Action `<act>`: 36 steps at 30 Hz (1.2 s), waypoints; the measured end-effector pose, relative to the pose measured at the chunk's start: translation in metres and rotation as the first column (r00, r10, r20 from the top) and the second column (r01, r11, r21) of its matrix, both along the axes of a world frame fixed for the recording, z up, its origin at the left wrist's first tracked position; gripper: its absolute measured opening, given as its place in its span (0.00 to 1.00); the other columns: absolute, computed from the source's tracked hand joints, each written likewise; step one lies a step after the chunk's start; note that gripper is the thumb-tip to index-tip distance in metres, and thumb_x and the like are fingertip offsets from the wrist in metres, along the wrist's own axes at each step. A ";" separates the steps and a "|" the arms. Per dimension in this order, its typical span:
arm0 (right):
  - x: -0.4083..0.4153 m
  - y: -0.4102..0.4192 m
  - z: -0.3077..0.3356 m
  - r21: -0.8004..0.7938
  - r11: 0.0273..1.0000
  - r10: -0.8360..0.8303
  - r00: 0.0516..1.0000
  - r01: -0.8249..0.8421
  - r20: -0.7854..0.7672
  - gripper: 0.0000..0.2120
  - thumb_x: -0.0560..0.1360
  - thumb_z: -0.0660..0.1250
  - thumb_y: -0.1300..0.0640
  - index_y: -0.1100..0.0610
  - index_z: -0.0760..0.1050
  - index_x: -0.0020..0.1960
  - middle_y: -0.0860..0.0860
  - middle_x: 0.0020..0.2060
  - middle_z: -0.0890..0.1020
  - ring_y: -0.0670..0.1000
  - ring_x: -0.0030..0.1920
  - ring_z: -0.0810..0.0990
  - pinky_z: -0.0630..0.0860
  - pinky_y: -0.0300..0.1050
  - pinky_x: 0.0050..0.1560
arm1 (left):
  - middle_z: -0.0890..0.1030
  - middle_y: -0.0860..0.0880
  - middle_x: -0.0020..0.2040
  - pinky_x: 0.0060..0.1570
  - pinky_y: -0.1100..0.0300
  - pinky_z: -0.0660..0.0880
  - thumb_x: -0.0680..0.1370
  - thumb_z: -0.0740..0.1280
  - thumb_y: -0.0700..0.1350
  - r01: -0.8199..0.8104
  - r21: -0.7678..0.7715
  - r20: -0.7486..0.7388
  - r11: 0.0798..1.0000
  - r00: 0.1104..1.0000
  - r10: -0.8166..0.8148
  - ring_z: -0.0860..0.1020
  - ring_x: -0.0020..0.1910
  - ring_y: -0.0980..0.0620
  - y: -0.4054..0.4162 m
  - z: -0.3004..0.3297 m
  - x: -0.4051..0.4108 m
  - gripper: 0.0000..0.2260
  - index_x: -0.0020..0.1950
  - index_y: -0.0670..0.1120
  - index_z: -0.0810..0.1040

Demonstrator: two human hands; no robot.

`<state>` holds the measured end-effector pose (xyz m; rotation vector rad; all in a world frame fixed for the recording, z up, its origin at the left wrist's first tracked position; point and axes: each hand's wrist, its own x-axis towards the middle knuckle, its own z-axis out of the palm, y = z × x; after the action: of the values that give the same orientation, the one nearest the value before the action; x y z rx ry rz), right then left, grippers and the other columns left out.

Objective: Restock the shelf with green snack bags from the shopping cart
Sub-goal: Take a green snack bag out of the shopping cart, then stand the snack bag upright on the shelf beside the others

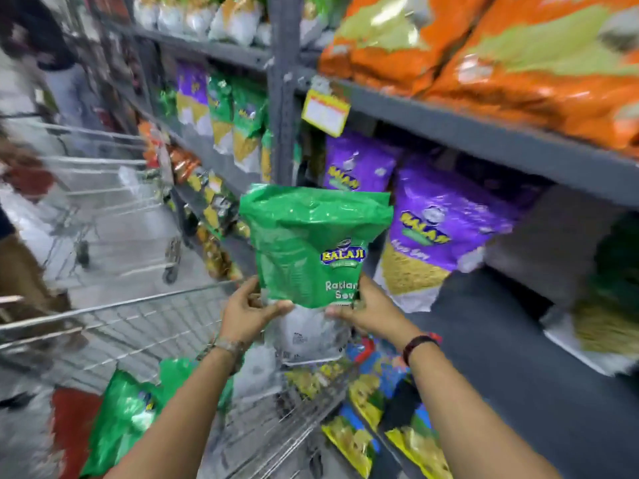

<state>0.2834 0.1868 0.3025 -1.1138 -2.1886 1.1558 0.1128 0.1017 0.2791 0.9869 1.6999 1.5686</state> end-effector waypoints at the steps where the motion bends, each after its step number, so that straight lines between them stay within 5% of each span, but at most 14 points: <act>1: 0.025 -0.001 0.012 0.030 0.998 -0.054 0.998 0.054 -0.010 0.32 0.66 0.75 0.58 0.58 0.63 0.64 0.53 0.59 0.75 0.51 0.61 0.73 0.70 0.37 0.60 | 0.75 0.52 0.32 0.27 0.76 0.69 0.66 0.72 0.33 0.055 0.031 -0.032 0.998 0.998 -0.054 0.73 0.23 0.69 0.007 0.013 0.021 0.14 0.47 0.44 0.74; 2: 0.048 -0.002 0.021 0.060 0.992 -0.105 0.994 0.107 -0.025 0.32 0.65 0.75 0.58 0.58 0.63 0.63 0.55 0.60 0.75 0.52 0.61 0.73 0.70 0.44 0.63 | 0.76 0.51 0.33 0.29 0.74 0.70 0.66 0.72 0.33 0.111 0.054 -0.058 0.992 0.992 -0.108 0.73 0.23 0.69 0.015 0.022 0.038 0.14 0.45 0.45 0.74; 6: 0.141 -0.007 0.046 0.160 0.940 -0.298 0.953 0.302 -0.049 0.30 0.65 0.75 0.58 0.59 0.66 0.62 0.55 0.58 0.77 0.52 0.60 0.74 0.70 0.42 0.57 | 0.77 0.45 0.35 0.25 0.78 0.68 0.66 0.71 0.30 0.326 0.101 -0.138 0.940 0.940 -0.311 0.72 0.22 0.70 0.051 0.040 0.118 0.10 0.41 0.42 0.74; 9: 0.191 -0.015 0.046 0.160 0.901 -0.404 0.914 0.403 -0.028 0.33 0.63 0.76 0.53 0.58 0.65 0.64 0.57 0.61 0.76 0.54 0.63 0.73 0.70 0.47 0.61 | 0.76 0.47 0.39 0.24 0.79 0.67 0.66 0.71 0.29 0.431 0.121 -0.152 0.894 0.898 -0.413 0.71 0.20 0.71 0.068 0.036 0.169 0.13 0.48 0.34 0.75; 13: 0.245 -0.020 0.029 0.105 0.815 -0.568 0.821 0.570 -0.055 0.29 0.61 0.75 0.53 0.51 0.68 0.59 0.55 0.59 0.77 0.55 0.61 0.75 0.72 0.55 0.63 | 0.81 0.57 0.34 0.31 0.79 0.72 0.60 0.76 0.37 0.580 0.082 -0.154 0.811 0.811 -0.565 0.76 0.28 0.72 0.096 0.017 0.224 0.17 0.46 0.42 0.76; 16: 0.270 -0.018 0.017 0.039 0.755 -0.649 0.755 0.654 -0.098 0.26 0.65 0.74 0.65 0.53 0.67 0.59 0.53 0.55 0.76 0.53 0.59 0.75 0.73 0.39 0.58 | 0.82 0.49 0.36 0.30 0.78 0.72 0.62 0.75 0.34 0.630 0.081 -0.113 0.772 0.775 -0.621 0.76 0.26 0.70 0.115 0.009 0.255 0.17 0.48 0.38 0.76; 19: 0.288 -0.013 0.010 0.021 0.701 -0.706 0.698 0.713 -0.122 0.24 0.66 0.73 0.63 0.54 0.67 0.58 0.54 0.54 0.79 0.53 0.56 0.77 0.73 0.43 0.58 | 0.80 0.42 0.43 0.26 0.78 0.69 0.64 0.74 0.31 0.660 0.105 -0.130 0.744 0.751 -0.648 0.74 0.23 0.71 0.131 0.008 0.279 0.18 0.51 0.33 0.74; 22: 0.301 -0.011 0.003 0.023 0.644 -0.753 0.639 0.765 -0.156 0.24 0.66 0.73 0.63 0.47 0.65 0.53 0.51 0.50 0.80 0.40 0.48 0.79 0.74 0.35 0.54 | 0.79 0.49 0.35 0.25 0.77 0.68 0.60 0.76 0.42 0.714 0.072 -0.142 0.696 0.698 -0.702 0.74 0.24 0.69 0.147 0.007 0.296 0.18 0.47 0.42 0.76; 25: 0.311 -0.017 -0.012 0.008 0.608 -0.784 0.602 0.794 -0.151 0.25 0.67 0.72 0.65 0.46 0.64 0.54 0.48 0.48 0.78 0.38 0.46 0.77 0.69 0.19 0.41 | 0.77 0.53 0.36 0.26 0.78 0.69 0.64 0.75 0.37 0.743 -0.003 -0.125 0.670 0.664 -0.737 0.75 0.28 0.65 0.148 -0.003 0.311 0.15 0.44 0.49 0.73; 29: 0.315 -0.027 -0.032 -0.091 0.614 -0.786 0.596 0.784 -0.162 0.29 0.68 0.72 0.63 0.49 0.62 0.62 0.46 0.53 0.74 0.46 0.56 0.71 0.67 0.17 0.41 | 0.76 0.55 0.40 0.31 0.79 0.69 0.66 0.74 0.37 0.752 0.001 -0.093 0.659 0.656 -0.749 0.74 0.42 0.51 0.137 -0.025 0.317 0.16 0.43 0.53 0.71; 34: 0.328 -0.030 -0.056 -0.138 0.639 -0.769 0.634 0.756 -0.087 0.45 0.64 0.75 0.66 0.54 0.51 0.71 0.47 0.65 0.67 0.43 0.65 0.62 0.62 0.26 0.54 | 0.74 0.57 0.48 0.40 0.80 0.71 0.57 0.77 0.35 0.783 0.122 -0.130 0.609 0.621 -0.773 0.76 0.44 0.71 0.129 -0.033 0.315 0.32 0.57 0.46 0.68; 36: 0.330 -0.030 -0.066 -0.128 0.650 -0.758 0.651 0.749 -0.036 0.44 0.64 0.74 0.67 0.54 0.51 0.72 0.50 0.67 0.68 0.45 0.66 0.63 0.62 0.29 0.54 | 0.73 0.51 0.50 0.38 0.81 0.70 0.54 0.77 0.37 0.780 0.070 -0.120 0.621 0.625 -0.771 0.75 0.45 0.64 0.124 -0.049 0.316 0.34 0.57 0.42 0.67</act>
<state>0.6137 0.1569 0.2365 -1.7478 -1.3233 0.8864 0.4292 0.2260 0.2298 1.5912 0.9616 1.0298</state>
